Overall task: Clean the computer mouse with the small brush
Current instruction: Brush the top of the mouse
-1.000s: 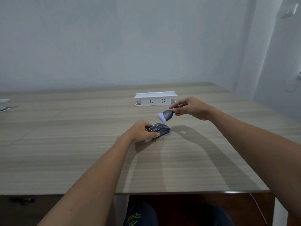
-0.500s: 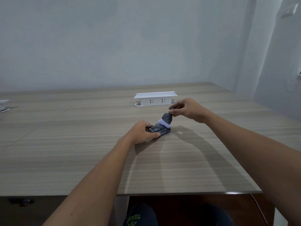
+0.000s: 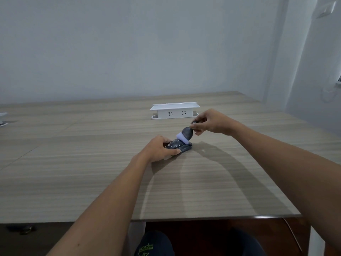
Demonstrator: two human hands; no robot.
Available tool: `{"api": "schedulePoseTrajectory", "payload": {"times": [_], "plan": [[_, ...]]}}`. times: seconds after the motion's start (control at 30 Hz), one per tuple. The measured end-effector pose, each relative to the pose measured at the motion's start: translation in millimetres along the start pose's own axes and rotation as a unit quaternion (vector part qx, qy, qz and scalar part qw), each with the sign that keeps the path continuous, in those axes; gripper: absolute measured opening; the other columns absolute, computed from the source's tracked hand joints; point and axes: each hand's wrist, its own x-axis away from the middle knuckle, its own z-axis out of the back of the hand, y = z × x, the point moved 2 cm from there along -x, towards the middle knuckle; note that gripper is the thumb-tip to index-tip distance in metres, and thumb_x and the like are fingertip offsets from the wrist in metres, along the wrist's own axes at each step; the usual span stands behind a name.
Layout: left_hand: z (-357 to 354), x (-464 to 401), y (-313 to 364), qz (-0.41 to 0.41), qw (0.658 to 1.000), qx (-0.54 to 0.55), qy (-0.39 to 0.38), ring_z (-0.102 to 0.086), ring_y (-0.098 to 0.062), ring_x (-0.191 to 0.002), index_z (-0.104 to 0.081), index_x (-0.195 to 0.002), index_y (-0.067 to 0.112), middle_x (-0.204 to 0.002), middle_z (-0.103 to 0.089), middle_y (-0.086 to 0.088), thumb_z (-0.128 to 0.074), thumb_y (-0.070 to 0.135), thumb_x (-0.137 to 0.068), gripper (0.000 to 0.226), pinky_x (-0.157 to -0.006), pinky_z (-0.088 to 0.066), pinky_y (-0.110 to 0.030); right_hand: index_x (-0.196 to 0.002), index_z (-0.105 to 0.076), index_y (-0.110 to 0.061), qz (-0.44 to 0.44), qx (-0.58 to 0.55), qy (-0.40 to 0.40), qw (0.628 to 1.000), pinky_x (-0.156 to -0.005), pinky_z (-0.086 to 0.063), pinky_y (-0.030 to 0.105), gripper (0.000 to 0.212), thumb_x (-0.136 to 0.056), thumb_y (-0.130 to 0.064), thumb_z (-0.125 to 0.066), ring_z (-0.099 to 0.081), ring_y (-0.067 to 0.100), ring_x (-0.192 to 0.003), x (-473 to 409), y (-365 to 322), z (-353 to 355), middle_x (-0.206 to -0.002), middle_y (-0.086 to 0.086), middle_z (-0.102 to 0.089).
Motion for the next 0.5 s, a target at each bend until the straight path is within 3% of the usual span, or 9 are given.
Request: {"api": "schedulePoseTrajectory", "payload": {"times": [0.1, 0.2, 0.3, 0.5], "plan": [[-1, 1, 0, -0.001, 1.000, 0.001, -0.003, -0.049, 0.003, -0.044, -0.075, -0.082, 0.026, -0.052, -0.059, 0.014, -0.078, 0.042, -0.082, 0.017, -0.045, -0.034, -0.009, -0.101, -0.073, 0.006, 0.009, 0.006, -0.015, 1.000, -0.065, -0.062, 0.028, 0.024, -0.094, -0.017, -0.070, -0.069, 0.020, -0.065, -1, -7, -4, -0.080, 0.019, -0.072], [0, 1, 0, 0.003, 1.000, 0.009, -0.002, -0.054, 0.003, -0.048, -0.079, -0.093, 0.021, -0.058, -0.065, 0.013, -0.078, 0.043, -0.082, 0.024, -0.049, -0.038, -0.010, -0.096, -0.074, 0.005, 0.001, 0.112, -0.014, 0.994, -0.054, -0.057, 0.025, 0.022, -0.094, -0.017, -0.069, -0.066, 0.014, -0.054, -4, -2, 1, -0.068, 0.007, -0.069], [0, 1, -1, 0.014, 1.000, 0.008, -0.008, -0.060, 0.001, -0.057, -0.080, -0.099, 0.022, -0.069, -0.071, 0.011, -0.080, 0.045, -0.080, 0.030, -0.057, -0.042, -0.015, -0.092, -0.074, 0.004, -0.009, 0.152, -0.020, 0.988, -0.054, -0.057, 0.026, 0.022, -0.093, -0.018, -0.069, -0.067, 0.015, -0.054, -4, 3, 3, -0.067, 0.005, -0.069], [2, -3, 0, 0.019, 1.000, -0.005, -0.011, -0.060, -0.005, -0.062, -0.080, -0.101, 0.021, -0.071, -0.071, 0.008, -0.080, 0.044, -0.079, 0.031, -0.060, -0.042, -0.022, -0.093, -0.074, 0.003, 0.017, 0.024, -0.013, 0.999, -0.059, -0.058, 0.027, 0.020, -0.095, -0.015, -0.068, -0.064, 0.016, -0.060, -4, -11, -6, -0.069, 0.010, -0.067]]}}
